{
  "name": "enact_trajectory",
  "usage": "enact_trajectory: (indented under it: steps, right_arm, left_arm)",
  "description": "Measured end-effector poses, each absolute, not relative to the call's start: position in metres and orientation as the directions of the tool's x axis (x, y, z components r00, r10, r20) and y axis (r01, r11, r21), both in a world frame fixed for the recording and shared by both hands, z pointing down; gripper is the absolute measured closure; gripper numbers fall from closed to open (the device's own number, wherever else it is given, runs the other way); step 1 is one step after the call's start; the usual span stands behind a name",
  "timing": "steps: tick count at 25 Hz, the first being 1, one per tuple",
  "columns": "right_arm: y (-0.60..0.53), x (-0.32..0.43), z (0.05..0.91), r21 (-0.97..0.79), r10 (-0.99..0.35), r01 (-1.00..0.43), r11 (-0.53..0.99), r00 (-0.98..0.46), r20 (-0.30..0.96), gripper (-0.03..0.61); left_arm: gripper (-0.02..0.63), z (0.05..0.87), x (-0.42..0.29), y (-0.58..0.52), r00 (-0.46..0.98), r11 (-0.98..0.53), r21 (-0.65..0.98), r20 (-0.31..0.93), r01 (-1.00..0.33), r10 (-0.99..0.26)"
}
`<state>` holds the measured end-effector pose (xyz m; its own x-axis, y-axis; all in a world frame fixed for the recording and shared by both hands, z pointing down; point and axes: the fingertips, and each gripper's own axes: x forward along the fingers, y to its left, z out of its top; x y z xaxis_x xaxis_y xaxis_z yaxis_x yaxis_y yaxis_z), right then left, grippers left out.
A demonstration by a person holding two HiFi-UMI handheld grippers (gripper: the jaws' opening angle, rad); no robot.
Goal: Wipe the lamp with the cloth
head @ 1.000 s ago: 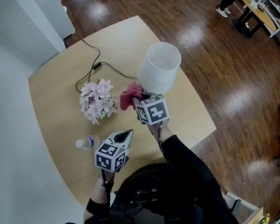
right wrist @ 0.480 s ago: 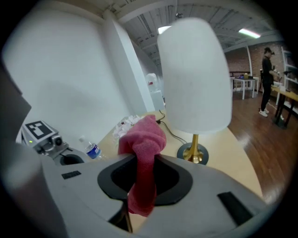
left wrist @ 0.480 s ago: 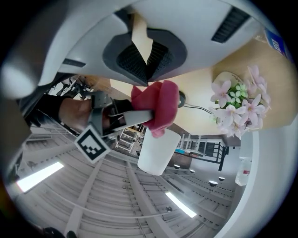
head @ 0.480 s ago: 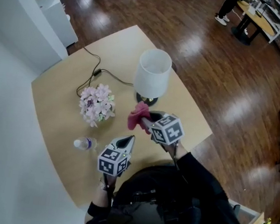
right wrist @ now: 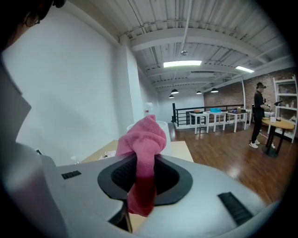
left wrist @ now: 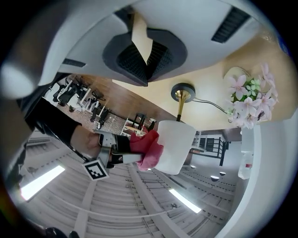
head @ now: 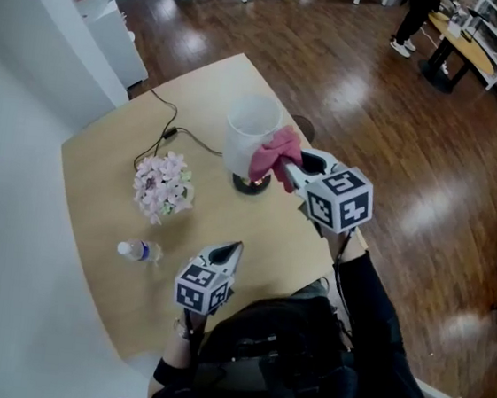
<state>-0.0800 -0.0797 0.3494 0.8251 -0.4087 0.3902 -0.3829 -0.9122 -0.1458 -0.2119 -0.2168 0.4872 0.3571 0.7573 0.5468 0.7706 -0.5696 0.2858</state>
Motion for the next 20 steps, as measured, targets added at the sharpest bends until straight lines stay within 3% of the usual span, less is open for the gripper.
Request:
enact_trajectory:
  steps: [10,20]
  right_arm:
    - [-0.074,-0.060,0.425,-0.243,-0.649,-0.618,-0.748,0.605,0.460,0.502]
    - [-0.061,-0.060,0.525,-0.371,-0.750,-0.706,-0.603,0.345,0.564,0.502]
  left_arm:
    - [0.612,0.484,-0.196,-0.137,0.495,-0.752,0.250,0.620,0.610,0.608]
    - [0.612,0.489,-0.200,-0.064,0.584,-0.873,0.229,0.666,0.431,0.463]
